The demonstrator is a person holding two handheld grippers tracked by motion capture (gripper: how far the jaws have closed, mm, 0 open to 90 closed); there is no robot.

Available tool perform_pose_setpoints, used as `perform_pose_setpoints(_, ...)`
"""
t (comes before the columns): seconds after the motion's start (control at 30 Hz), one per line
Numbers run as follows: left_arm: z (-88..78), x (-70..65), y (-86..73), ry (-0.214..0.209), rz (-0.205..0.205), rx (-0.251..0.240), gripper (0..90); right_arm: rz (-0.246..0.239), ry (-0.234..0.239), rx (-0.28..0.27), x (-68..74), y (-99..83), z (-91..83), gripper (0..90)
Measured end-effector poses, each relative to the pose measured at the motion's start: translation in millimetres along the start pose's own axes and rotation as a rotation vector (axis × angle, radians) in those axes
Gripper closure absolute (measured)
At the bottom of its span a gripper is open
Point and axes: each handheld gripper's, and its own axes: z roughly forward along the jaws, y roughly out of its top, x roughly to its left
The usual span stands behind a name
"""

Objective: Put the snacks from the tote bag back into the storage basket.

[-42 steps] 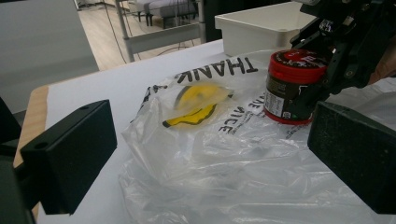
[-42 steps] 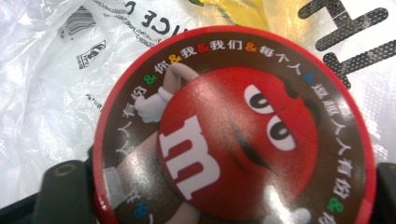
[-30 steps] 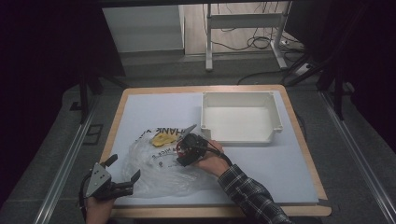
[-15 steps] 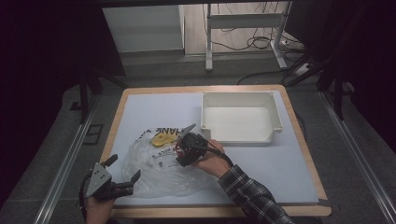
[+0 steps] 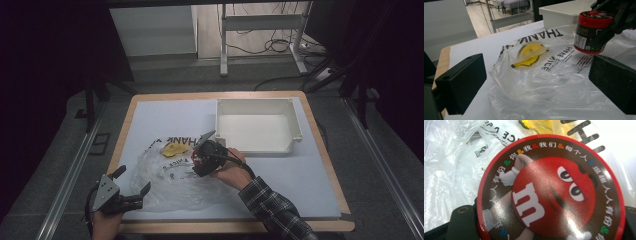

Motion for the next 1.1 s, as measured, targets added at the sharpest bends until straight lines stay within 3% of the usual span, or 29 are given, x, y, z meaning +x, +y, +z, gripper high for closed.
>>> perform_pose_setpoints(1.1, -0.3, 0.1, 0.4, 0.001, -0.003, -0.005, 1.2, 0.012, -0.075, -0.057, -26.0, -23.2, -51.7, 25.6)
